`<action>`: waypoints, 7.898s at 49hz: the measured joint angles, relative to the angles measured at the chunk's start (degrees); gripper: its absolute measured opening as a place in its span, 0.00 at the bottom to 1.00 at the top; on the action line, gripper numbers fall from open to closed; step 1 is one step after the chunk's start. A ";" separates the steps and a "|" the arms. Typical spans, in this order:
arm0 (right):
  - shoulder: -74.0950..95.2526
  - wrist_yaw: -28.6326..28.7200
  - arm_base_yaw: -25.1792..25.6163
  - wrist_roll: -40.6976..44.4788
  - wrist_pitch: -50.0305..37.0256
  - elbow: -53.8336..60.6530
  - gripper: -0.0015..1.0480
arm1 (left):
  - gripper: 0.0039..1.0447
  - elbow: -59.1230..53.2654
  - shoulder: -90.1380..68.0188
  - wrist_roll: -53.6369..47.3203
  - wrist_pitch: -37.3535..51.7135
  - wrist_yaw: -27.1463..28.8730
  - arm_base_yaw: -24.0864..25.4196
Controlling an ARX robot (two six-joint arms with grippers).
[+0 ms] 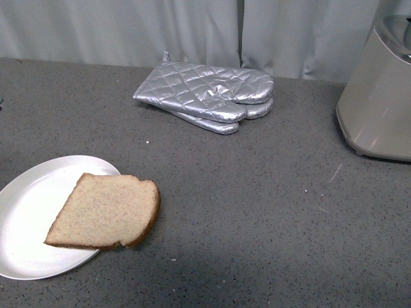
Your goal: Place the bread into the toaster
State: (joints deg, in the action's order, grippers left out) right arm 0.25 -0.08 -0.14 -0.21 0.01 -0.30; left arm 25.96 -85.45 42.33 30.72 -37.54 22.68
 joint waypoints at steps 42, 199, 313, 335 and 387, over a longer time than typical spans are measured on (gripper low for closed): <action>0.00 0.00 0.00 0.00 0.00 0.00 0.91 | 0.94 14.95 -28.30 -36.87 -19.74 2.03 5.31; 0.00 0.00 0.00 0.00 0.00 0.00 0.91 | 0.78 16.57 -22.51 -2.58 -10.56 23.12 -44.19; 104.52 -7.43 -3.04 -44.96 -57.02 -5.33 0.91 | 0.94 -25.07 85.22 -41.97 -30.60 37.55 -22.69; 113.20 -7.17 -3.45 -49.33 -58.75 -12.37 0.91 | 0.94 -25.07 85.22 -41.97 -30.60 37.53 -22.69; 119.23 -7.85 -8.85 -53.66 -49.05 -27.36 0.91 | 0.94 -25.07 85.22 -41.97 -30.60 37.53 -22.69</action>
State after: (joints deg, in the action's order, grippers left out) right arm 119.48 -7.92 -8.99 -53.87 -49.04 -27.66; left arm 0.89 -0.23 0.36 0.12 -0.01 -0.01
